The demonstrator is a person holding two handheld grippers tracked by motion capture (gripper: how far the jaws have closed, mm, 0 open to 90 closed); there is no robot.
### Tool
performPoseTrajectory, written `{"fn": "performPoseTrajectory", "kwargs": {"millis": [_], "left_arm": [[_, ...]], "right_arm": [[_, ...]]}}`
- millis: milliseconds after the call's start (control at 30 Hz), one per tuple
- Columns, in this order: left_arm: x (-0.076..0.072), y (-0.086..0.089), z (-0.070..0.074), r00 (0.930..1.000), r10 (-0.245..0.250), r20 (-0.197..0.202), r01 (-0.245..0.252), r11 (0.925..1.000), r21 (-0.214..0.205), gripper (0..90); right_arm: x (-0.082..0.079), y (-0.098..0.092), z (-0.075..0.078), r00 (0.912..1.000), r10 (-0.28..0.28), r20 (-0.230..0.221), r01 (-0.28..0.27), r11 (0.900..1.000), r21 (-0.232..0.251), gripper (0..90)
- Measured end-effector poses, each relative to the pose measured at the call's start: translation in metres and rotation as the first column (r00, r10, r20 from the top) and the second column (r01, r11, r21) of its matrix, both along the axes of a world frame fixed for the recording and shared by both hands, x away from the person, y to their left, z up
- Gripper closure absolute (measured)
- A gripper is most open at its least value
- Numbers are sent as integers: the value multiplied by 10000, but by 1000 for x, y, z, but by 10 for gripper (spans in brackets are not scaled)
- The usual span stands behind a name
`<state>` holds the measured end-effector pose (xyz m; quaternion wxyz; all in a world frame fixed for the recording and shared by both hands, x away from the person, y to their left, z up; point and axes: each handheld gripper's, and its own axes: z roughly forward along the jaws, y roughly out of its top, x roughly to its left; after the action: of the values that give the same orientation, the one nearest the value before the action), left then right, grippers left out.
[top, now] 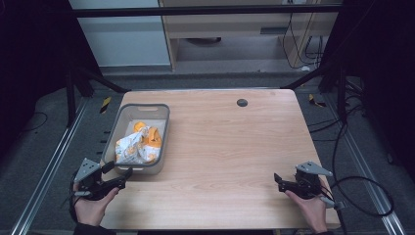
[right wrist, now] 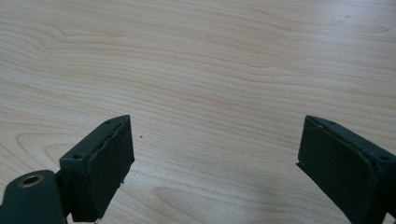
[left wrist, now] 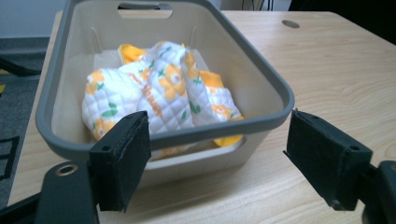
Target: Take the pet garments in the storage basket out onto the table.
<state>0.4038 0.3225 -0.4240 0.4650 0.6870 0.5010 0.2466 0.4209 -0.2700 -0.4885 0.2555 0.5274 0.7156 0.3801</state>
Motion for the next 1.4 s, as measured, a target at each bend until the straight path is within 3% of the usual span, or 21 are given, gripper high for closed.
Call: {"fn": "performPoseTrajectory", "kwargs": {"millis": [567,1133,1400], "left_arm": [[19,4,27,9996,-48,270,55,9996,-264,211],[49,0,41,9999,1,-120,3,9994,336,220],[63,-7,51,9988,-214,-436,261,9937,1091,219]], "right_arm": [[0,1,-2,10000,2,92,0,9998,-218,99],[0,0,-1,10000,35,60,-34,9998,-203,99],[0,1,-1,10000,52,25,-51,9998,-168,99]]}}
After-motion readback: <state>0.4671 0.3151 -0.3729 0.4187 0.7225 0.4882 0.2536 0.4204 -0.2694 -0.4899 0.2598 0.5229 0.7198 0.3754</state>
